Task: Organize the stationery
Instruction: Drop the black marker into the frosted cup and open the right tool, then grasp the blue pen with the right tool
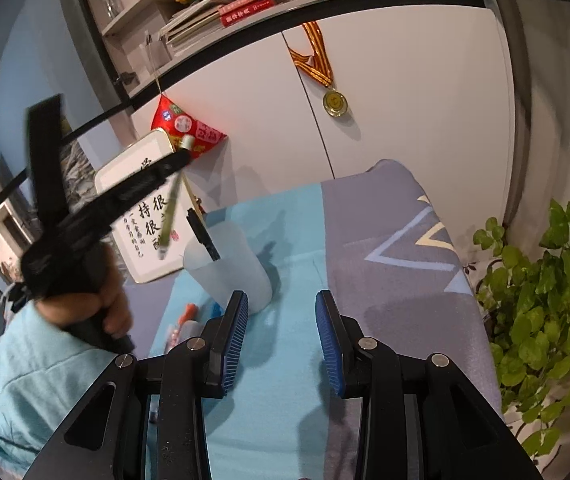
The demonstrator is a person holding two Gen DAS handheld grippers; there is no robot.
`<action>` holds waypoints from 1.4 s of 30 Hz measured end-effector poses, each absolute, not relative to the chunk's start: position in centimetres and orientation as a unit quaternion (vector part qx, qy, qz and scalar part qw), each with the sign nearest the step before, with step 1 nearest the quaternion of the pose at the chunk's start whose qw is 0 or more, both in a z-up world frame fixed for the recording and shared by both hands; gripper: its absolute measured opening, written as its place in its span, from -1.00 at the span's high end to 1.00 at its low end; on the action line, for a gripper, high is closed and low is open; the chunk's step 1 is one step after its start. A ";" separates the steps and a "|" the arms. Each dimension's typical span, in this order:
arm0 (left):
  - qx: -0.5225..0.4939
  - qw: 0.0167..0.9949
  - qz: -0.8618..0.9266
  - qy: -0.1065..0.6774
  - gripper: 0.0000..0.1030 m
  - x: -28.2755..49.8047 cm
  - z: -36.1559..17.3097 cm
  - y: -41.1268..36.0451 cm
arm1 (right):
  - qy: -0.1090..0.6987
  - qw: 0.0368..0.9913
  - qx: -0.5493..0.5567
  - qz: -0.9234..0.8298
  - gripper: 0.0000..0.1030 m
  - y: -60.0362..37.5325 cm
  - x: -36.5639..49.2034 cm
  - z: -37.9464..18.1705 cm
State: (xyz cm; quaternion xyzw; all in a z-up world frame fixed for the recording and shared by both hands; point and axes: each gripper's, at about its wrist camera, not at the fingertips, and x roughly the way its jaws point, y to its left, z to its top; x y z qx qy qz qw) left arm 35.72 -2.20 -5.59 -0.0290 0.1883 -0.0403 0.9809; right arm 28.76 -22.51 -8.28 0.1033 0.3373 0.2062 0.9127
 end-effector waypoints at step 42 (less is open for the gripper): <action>-0.063 0.977 -0.030 0.201 -0.36 27.1 -5.8 2.6 | 0.328 0.930 0.061 0.158 0.32 -21.0 26.6 -8.2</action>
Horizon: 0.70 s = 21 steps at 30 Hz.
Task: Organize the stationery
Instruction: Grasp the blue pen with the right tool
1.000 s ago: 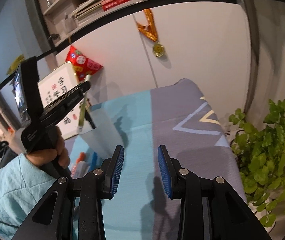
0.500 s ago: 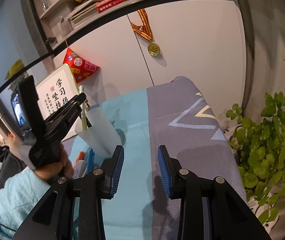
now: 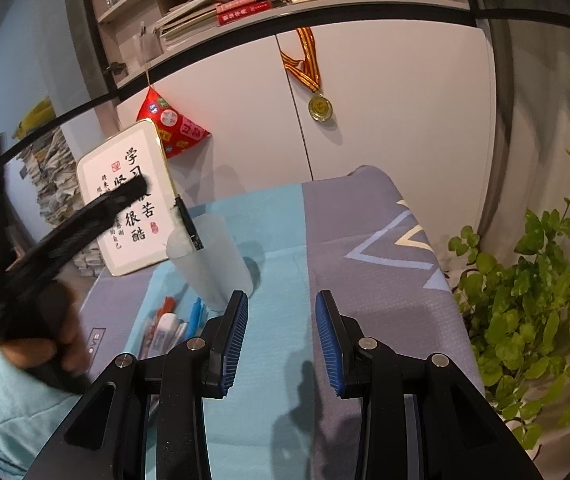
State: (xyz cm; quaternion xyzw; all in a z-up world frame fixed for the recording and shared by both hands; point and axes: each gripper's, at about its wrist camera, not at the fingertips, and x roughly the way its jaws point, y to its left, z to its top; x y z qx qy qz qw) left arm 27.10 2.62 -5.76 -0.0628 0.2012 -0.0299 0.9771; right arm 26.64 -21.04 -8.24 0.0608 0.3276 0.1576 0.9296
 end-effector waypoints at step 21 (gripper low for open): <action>-0.063 0.908 -0.087 0.405 0.53 20.6 -17.1 5.9 | 0.437 0.866 -0.045 0.241 0.32 -10.2 24.8 -14.4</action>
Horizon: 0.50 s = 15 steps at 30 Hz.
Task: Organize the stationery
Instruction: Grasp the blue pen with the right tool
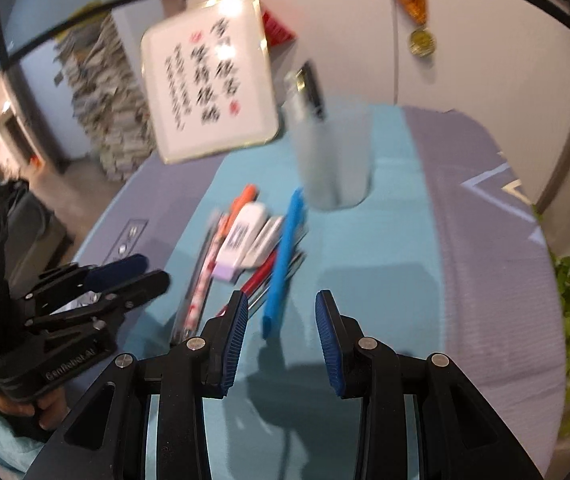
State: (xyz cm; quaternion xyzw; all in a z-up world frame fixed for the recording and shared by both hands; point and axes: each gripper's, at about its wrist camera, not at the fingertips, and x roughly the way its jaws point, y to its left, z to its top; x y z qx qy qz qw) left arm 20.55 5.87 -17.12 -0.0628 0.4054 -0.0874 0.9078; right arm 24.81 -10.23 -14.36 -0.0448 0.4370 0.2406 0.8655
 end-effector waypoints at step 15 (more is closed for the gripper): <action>-0.059 0.898 -0.072 0.429 0.80 21.2 -18.5 6.7 | 0.460 0.865 -0.059 0.190 0.78 -10.1 26.6 -16.5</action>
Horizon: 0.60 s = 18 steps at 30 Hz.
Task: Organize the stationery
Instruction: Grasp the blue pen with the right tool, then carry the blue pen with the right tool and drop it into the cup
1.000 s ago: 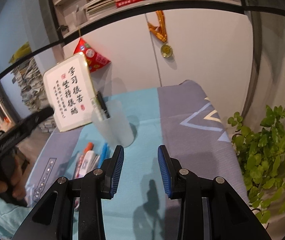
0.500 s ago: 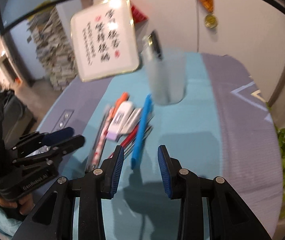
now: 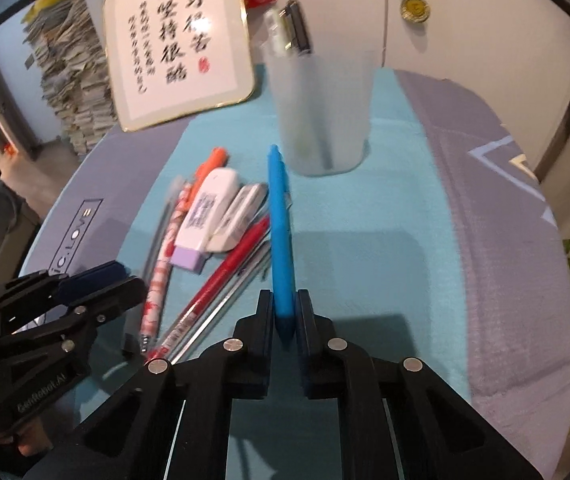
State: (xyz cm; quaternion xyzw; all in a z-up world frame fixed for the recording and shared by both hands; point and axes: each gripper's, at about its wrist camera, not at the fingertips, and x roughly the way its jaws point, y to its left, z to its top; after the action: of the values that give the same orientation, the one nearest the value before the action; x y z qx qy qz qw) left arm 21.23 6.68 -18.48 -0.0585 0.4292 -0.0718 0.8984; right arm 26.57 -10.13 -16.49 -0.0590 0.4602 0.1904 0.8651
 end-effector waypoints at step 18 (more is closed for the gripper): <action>-0.068 0.898 -0.041 0.434 0.76 21.0 -16.6 9.4 | 0.469 0.868 -0.050 0.155 0.21 -16.2 25.1 -14.4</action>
State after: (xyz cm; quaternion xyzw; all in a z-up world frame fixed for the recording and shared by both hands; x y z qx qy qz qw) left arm 21.00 9.37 -16.57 -0.0679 0.4337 -0.0408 0.8976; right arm 25.10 -16.15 -14.39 -0.0504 0.4686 0.1547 0.8683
